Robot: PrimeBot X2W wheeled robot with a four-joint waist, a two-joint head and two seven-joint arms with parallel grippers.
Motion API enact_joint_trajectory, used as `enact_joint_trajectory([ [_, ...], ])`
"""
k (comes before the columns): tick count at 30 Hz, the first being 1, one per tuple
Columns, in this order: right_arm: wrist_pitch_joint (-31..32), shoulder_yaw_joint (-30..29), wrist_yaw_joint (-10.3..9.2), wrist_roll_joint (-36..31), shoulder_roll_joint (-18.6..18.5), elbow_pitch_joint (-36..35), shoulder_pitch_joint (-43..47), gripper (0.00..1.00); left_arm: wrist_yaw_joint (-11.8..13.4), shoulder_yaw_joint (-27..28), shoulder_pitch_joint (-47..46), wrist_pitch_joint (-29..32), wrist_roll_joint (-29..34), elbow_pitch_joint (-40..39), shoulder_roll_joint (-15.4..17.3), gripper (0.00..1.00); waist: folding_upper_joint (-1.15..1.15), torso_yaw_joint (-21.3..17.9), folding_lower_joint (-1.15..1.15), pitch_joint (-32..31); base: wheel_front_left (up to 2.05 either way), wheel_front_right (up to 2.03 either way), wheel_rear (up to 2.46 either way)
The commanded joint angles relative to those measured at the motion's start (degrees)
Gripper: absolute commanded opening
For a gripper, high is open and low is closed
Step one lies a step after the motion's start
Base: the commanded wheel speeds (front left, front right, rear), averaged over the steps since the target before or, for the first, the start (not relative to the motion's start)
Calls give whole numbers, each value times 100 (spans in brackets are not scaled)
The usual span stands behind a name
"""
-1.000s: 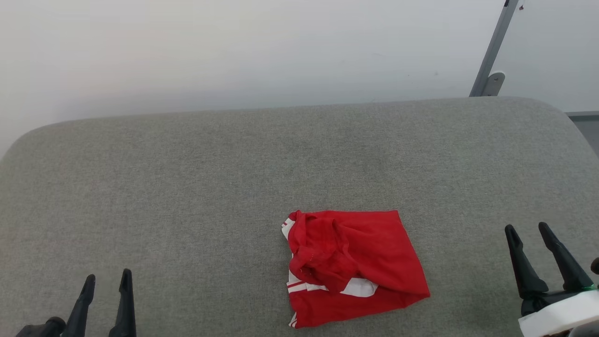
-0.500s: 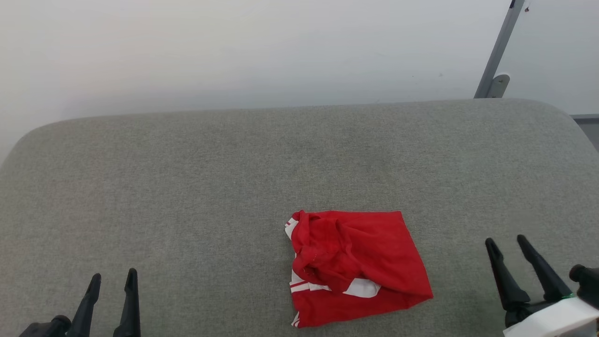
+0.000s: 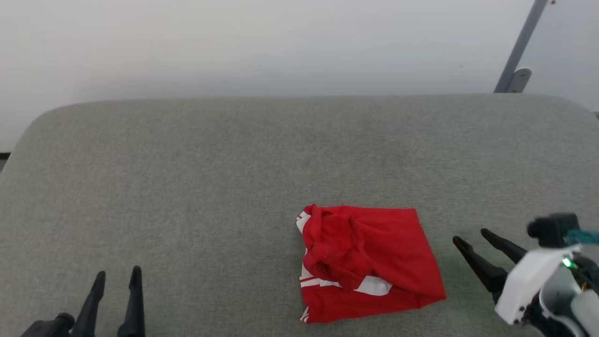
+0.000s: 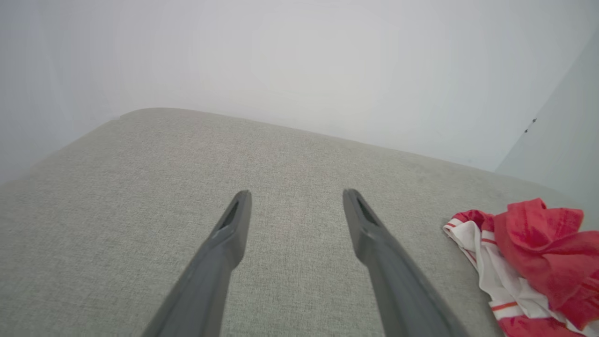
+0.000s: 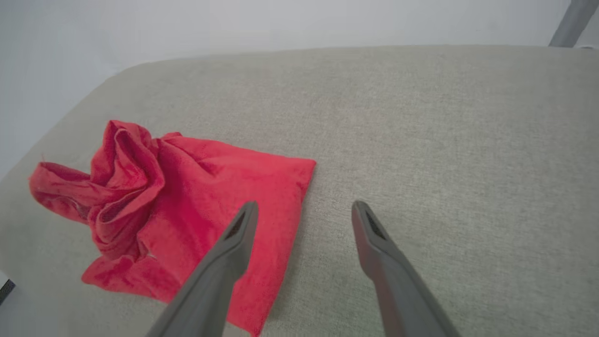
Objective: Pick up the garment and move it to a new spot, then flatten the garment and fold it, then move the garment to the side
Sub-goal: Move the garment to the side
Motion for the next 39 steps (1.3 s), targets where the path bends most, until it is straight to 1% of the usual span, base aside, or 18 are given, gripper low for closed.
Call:
enact_joint_trajectory([
  [1, 294, 177, -3, 82, -83, -2, -252, 100, -20, -35, -147, -28, -105, 12, -3, 100, 0, 77, 0, 105, 0, 0, 0],
  [3, 665, 380, -3, 186, -168, 34, -460, 100, -20, -85, -171, -28, -100, 48, -8, 100, 0, 134, 0, 183, 0, 0, 0],
  [4, 665, 380, -3, 186, -168, 34, -460, 100, -20, -85, -171, -28, -100, 48, -8, 100, 0, 134, 0, 183, 0, 0, 0],
  [8, 1349, 707, -3, 375, -305, 167, -879, 100, -20, -194, -297, -28, -129, 98, -23, 100, 0, 281, 0, 326, 0, 0, 0],
  [11, 1748, 927, -3, 438, -384, 321, -1182, 100, -20, -272, -381, -28, -155, 136, -27, 100, 0, 401, 0, 430, 0, 0, 0],
  [18, 2676, 1385, -3, 682, -405, 819, -1703, 100, -20, -486, -586, -28, -234, 255, -27, 100, 0, 742, 0, 664, 0, 0, 0],
  [22, 3297, 1638, -3, 894, -235, 1171, -1832, 100, -20, -539, -672, -28, -267, 292, -54, 100, 0, 885, 0, 759, 0, 0, 0],
  [25, 3688, 1822, -3, 1036, -1, 1435, -1833, 100, -20, -563, -720, -28, -297, 315, -76, 100, 0, 947, 0, 807, 0, 0, 0],
  [29, 3951, 1994, -1, 1154, 236, 1603, -1861, 100, -20, -595, -767, -28, -325, 345, -110, 100, 0, 996, 0, 855, 0, 0, 0],
  [30, 4013, 2050, -1, 1151, 245, 1601, -1880, 20, -20, -599, -790, -28, -340, 351, -112, 100, 0, 998, 0, 864, 0, 0, 0],
  [31, 4031, 2073, 0, 1183, 199, 1515, -1946, 0, -20, -629, -826, -28, -370, 369, -115, 100, 0, 992, 0, 884, 0, 0, 0],
  [33, 4011, 2042, -4, 1160, 60, 1457, -2045, 0, -20, -634, -869, -28, -385, 397, -90, 100, 0, 965, 0, 901, 0, 0, 0],
  [39, 3642, 1781, -11, 1104, -295, 1083, -2374, 0, -20, -644, -1071, -28, -382, 399, -14, 100, 0, 804, 0, 953, 0, 0, 0],
])
